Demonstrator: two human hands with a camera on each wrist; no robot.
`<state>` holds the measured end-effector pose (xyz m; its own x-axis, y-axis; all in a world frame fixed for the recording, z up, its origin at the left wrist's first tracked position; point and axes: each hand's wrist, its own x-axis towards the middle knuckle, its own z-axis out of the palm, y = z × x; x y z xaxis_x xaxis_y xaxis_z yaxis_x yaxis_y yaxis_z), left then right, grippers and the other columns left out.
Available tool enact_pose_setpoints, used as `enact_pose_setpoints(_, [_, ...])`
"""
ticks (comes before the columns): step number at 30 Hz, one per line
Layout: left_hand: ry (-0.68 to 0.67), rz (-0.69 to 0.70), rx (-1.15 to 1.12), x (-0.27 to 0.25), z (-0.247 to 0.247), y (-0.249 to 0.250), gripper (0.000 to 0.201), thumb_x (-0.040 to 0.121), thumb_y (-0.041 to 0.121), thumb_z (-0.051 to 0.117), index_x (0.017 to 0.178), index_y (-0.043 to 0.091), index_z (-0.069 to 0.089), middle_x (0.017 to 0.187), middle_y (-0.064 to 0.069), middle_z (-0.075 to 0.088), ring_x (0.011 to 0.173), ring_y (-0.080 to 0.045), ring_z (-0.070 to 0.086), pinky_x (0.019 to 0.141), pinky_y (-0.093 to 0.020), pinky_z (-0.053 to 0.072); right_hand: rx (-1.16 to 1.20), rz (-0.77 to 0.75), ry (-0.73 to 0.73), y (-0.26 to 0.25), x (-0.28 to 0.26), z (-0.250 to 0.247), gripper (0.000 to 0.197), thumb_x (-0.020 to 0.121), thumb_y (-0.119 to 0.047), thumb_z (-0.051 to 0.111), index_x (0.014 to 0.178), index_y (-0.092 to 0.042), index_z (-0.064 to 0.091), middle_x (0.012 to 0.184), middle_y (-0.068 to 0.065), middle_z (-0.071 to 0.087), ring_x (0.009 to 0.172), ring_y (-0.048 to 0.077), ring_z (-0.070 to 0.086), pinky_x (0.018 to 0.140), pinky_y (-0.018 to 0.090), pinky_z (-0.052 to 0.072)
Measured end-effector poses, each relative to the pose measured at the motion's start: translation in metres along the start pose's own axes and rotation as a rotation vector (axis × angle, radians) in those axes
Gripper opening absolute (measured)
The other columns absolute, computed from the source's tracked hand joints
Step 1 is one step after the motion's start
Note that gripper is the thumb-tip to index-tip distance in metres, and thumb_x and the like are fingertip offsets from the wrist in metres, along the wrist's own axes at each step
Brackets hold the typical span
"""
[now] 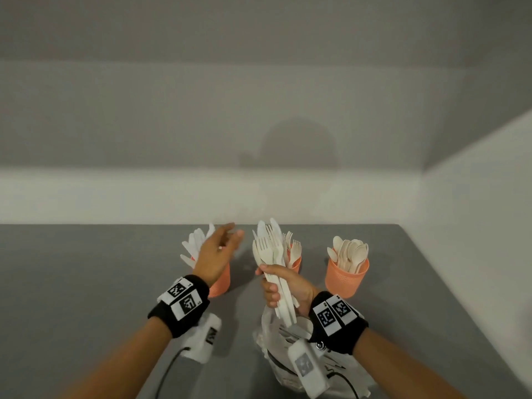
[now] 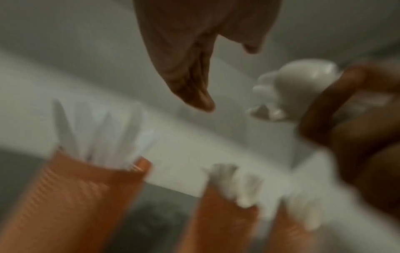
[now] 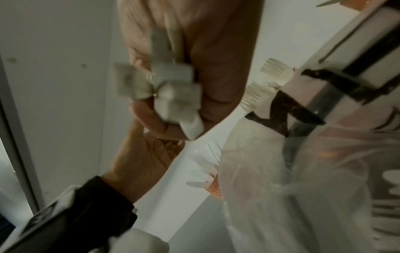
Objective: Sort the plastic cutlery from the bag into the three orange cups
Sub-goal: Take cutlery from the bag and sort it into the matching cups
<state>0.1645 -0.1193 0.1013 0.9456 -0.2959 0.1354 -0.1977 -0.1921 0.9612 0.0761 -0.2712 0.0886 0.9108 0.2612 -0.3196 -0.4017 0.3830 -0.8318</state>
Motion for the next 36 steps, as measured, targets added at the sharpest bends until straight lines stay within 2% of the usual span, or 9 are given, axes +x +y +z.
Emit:
enact_pose_setpoints(3, [-0.414,-0.251,-0.453,-0.019,0.020,0.015,0.075,0.072,0.065,0.059,0.109,0.001,0.054,0.076,-0.006,0.064,0.068,-0.017,0.061,0.069,-0.024,0.052,0.002,0.019,-0.080,0.000,-0.001,0.010,0.017,0.082,-0.032,0.057,0.079,-0.015,0.056,0.041,-0.007,0.041,0.036,0.007,0.041,0.042,0.019,0.041])
enact_pose_setpoints(6, [-0.498,-0.389,-0.571,-0.032,0.028,0.024,0.047,0.086,0.041,0.053,0.108,0.000,0.062,0.083,-0.009,0.072,0.083,-0.016,0.069,0.074,-0.024,0.055,-0.002,0.049,-0.132,0.002,-0.004,0.016,0.020,0.078,-0.035,0.056,0.072,-0.016,0.056,0.041,-0.007,0.041,0.038,0.008,0.043,0.045,0.020,0.042])
enact_pose_setpoints(11, [-0.286,-0.253,-0.466,-0.033,0.040,0.038,0.019,0.077,0.011,0.059,0.090,-0.004,0.059,0.072,-0.014,0.060,0.051,-0.010,0.060,0.044,-0.016,0.046,-0.098,0.090,-0.059,0.003,-0.010,0.015,0.017,0.083,-0.025,0.056,0.074,-0.012,0.061,0.047,-0.002,0.051,0.046,0.011,0.052,0.052,0.023,0.050])
enact_pose_setpoints(13, [-0.126,-0.208,-0.378,-0.032,0.049,0.041,0.004,0.079,-0.004,0.055,0.082,-0.002,0.056,0.067,-0.015,0.056,0.048,-0.010,0.059,0.046,-0.018,0.048,-0.291,-0.029,0.121,0.006,-0.007,0.016,0.011,0.081,-0.011,0.062,0.091,-0.008,0.061,0.065,0.002,0.062,0.061,0.014,0.061,0.059,0.022,0.052])
enact_pose_setpoints(17, [0.171,-0.140,-0.217,-0.029,0.067,0.030,0.013,0.074,0.003,0.061,0.083,-0.001,0.052,0.070,-0.011,0.059,0.063,-0.015,0.063,0.058,-0.025,0.051,-0.628,-0.282,0.414,0.015,-0.002,0.017,0.052,0.079,-0.002,0.065,0.127,-0.010,0.047,0.113,0.001,0.062,0.108,0.018,0.059,0.087,0.024,0.049])
enact_pose_setpoints(21, [0.067,-0.175,-0.293,-0.033,0.076,0.033,0.067,0.069,0.039,0.074,0.117,-0.001,0.048,0.101,-0.015,0.065,0.090,-0.024,0.068,0.069,-0.028,0.056,-0.420,-0.290,0.377,0.015,-0.009,0.017,0.029,0.083,0.004,0.046,0.110,-0.006,0.054,0.083,0.016,0.057,0.067,0.022,0.057,0.055,0.028,0.047])
enact_pose_setpoints(25, [0.068,-0.190,-0.266,-0.033,0.070,0.044,0.045,0.084,0.032,0.065,0.115,0.006,0.046,0.100,-0.009,0.061,0.092,-0.022,0.064,0.073,-0.033,0.057,-0.144,-0.134,0.347,0.012,-0.021,0.004,0.010,0.084,-0.005,0.045,0.075,-0.009,0.049,0.048,0.001,0.038,0.034,0.010,0.034,0.037,0.017,0.028])
enact_pose_setpoints(28, [0.051,-0.121,-0.167,-0.030,0.063,0.044,0.035,0.089,0.023,0.060,0.119,0.019,0.043,0.096,0.000,0.051,0.087,-0.015,0.056,0.062,-0.022,0.053,-0.120,-0.120,0.280,0.009,-0.030,-0.001,0.017,0.089,-0.005,0.044,0.084,-0.011,0.059,0.046,-0.002,0.039,0.032,0.007,0.031,0.035,0.015,0.026])
enact_pose_setpoints(36, [-0.042,-0.135,-0.093,-0.025,0.045,0.045,0.014,0.089,0.020,0.060,0.097,0.010,0.055,0.077,-0.002,0.058,0.064,-0.012,0.053,0.056,-0.020,0.041,-0.141,-0.046,0.127,0.005,-0.046,-0.008,0.015,0.093,-0.011,0.046,0.097,-0.013,0.061,0.050,-0.004,0.046,0.034,0.005,0.034,0.034,0.016,0.029])
